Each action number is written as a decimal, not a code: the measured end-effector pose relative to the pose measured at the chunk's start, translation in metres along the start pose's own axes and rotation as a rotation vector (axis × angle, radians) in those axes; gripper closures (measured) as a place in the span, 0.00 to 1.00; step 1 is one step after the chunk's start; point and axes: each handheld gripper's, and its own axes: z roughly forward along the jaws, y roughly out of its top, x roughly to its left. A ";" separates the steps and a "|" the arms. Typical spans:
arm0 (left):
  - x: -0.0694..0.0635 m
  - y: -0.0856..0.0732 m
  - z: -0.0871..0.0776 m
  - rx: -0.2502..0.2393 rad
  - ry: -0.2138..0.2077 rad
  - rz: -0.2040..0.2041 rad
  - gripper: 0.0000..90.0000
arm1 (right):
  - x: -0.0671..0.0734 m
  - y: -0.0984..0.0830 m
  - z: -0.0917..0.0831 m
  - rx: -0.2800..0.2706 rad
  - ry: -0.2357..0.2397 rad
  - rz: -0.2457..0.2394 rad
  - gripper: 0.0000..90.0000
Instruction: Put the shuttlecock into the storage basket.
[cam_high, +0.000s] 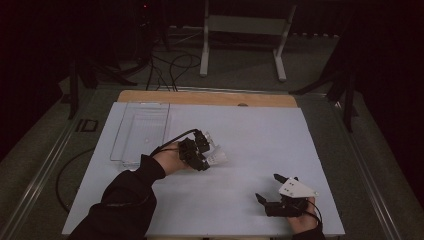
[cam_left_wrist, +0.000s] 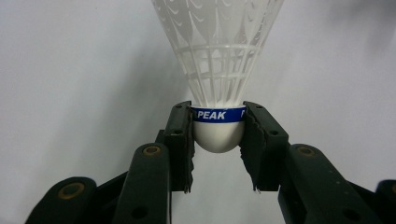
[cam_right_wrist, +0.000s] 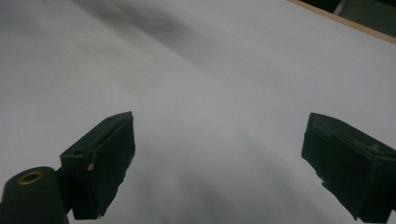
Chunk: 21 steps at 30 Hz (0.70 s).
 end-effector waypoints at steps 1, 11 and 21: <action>-0.001 -0.001 -0.001 0.003 0.000 0.001 0.73 | 0.000 0.000 0.000 0.000 -0.001 0.000 0.11; -0.003 -0.007 -0.014 -0.007 -0.002 0.002 0.73 | 0.000 0.000 0.000 0.001 -0.004 -0.002 0.11; -0.005 -0.012 -0.033 -0.014 -0.002 0.012 0.73 | 0.000 0.000 0.000 0.006 -0.003 -0.007 0.11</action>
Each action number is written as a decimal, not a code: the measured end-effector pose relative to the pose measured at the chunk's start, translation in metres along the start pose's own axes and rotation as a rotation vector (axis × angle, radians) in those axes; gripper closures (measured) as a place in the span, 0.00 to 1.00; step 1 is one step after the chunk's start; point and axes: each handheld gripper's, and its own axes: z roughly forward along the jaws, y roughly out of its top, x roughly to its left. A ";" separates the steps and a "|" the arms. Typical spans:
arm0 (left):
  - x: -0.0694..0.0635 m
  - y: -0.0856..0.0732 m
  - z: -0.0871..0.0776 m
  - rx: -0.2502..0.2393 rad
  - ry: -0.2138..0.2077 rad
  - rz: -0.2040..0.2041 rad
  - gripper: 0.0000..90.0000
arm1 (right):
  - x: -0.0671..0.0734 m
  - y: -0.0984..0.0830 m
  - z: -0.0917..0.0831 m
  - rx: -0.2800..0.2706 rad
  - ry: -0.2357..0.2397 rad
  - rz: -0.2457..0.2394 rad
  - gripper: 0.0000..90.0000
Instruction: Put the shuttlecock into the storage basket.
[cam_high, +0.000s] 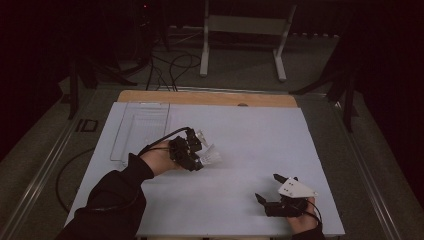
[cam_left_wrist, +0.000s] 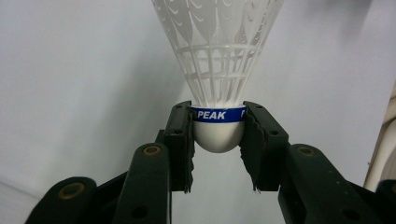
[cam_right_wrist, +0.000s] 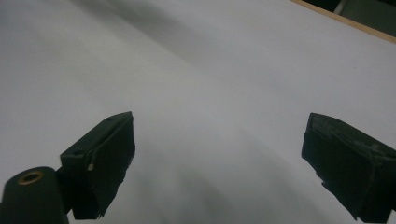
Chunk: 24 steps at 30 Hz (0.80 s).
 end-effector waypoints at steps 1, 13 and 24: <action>-0.001 -0.001 -0.004 -0.001 0.003 0.005 0.73 | 0.000 0.000 0.000 -0.002 -0.002 0.000 0.11; -0.001 -0.007 -0.026 -0.008 0.023 0.002 0.73 | 0.001 0.000 0.000 -0.004 -0.004 -0.001 0.11; 0.007 -0.020 -0.046 -0.019 0.040 -0.038 0.73 | 0.000 0.000 0.000 -0.019 0.006 0.000 0.11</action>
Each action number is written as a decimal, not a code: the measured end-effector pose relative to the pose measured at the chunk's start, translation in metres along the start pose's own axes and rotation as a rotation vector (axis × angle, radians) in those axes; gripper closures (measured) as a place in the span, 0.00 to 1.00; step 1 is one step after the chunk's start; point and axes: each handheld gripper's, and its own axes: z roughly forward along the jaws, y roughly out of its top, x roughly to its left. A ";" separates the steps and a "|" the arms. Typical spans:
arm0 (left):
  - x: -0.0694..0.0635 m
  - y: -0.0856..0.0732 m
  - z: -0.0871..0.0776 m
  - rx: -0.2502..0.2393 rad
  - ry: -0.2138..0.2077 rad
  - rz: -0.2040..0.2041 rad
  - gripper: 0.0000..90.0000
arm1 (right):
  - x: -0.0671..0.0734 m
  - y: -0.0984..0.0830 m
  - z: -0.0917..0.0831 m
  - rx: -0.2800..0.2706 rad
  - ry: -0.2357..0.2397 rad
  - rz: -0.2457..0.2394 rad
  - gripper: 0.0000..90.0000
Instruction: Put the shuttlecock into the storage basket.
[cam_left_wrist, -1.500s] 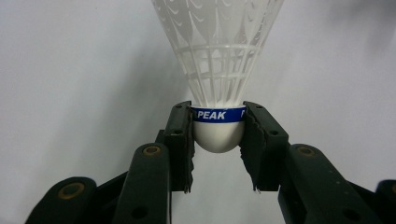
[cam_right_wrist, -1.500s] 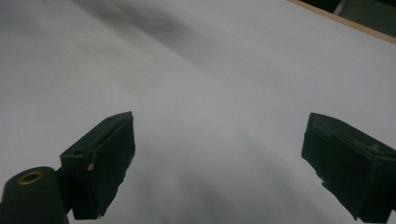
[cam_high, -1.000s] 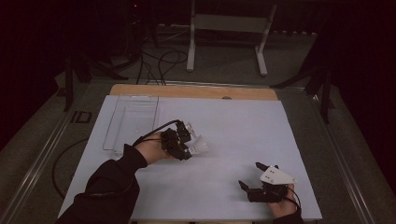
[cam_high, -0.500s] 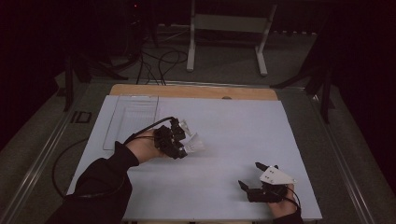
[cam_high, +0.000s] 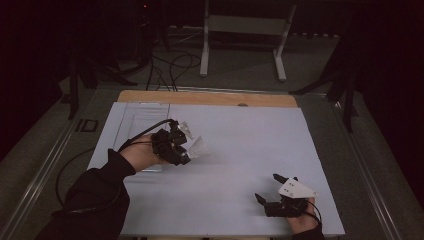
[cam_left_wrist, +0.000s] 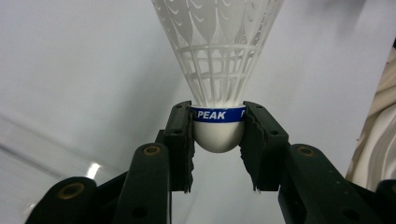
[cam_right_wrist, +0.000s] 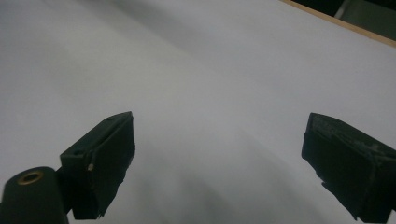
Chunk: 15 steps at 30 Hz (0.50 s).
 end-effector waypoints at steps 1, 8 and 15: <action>0.002 -0.003 -0.003 -0.004 0.000 0.000 0.73 | 0.000 0.000 0.000 -0.007 0.004 0.002 0.11; 0.007 -0.010 -0.011 -0.007 0.009 -0.024 0.73 | 0.000 0.000 0.000 -0.006 0.006 -0.001 0.11; 0.014 -0.020 -0.020 -0.006 0.024 -0.047 0.73 | 0.001 0.000 0.001 -0.004 0.003 -0.001 0.11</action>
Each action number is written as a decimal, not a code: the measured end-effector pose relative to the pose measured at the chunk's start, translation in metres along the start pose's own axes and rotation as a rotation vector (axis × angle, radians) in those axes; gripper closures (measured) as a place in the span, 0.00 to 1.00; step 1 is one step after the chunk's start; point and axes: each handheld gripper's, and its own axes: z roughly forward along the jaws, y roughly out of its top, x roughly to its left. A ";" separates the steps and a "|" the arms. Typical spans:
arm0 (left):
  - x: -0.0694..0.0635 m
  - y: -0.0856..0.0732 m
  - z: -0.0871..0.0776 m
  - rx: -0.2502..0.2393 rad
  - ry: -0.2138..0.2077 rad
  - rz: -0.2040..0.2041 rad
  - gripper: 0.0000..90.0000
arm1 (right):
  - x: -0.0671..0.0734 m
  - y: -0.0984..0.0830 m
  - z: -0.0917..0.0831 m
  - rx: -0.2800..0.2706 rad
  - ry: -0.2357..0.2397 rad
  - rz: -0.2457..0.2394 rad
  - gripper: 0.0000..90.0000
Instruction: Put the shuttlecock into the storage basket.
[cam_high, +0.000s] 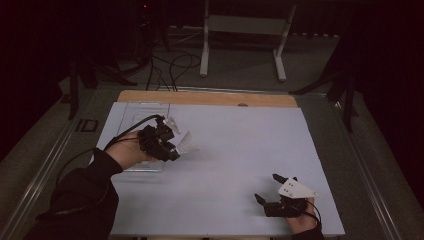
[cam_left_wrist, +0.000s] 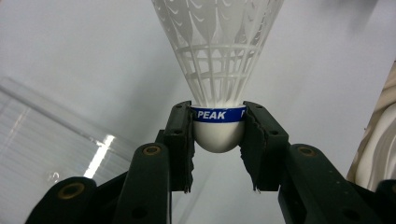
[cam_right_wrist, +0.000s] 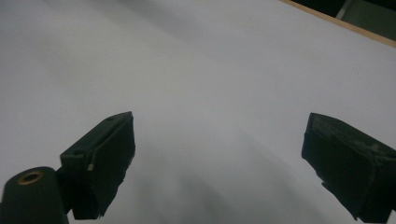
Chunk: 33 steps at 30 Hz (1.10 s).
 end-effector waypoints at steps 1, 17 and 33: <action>0.001 -0.001 -0.001 -0.001 0.004 0.000 0.73 | 0.000 0.000 0.000 0.000 0.000 0.001 0.11; 0.015 -0.020 -0.020 -0.009 0.044 -0.073 0.73 | 0.001 0.000 0.001 0.009 0.000 -0.001 0.11; 0.025 -0.034 -0.032 -0.024 0.081 -0.139 0.73 | 0.001 0.000 0.001 0.012 0.000 -0.002 0.11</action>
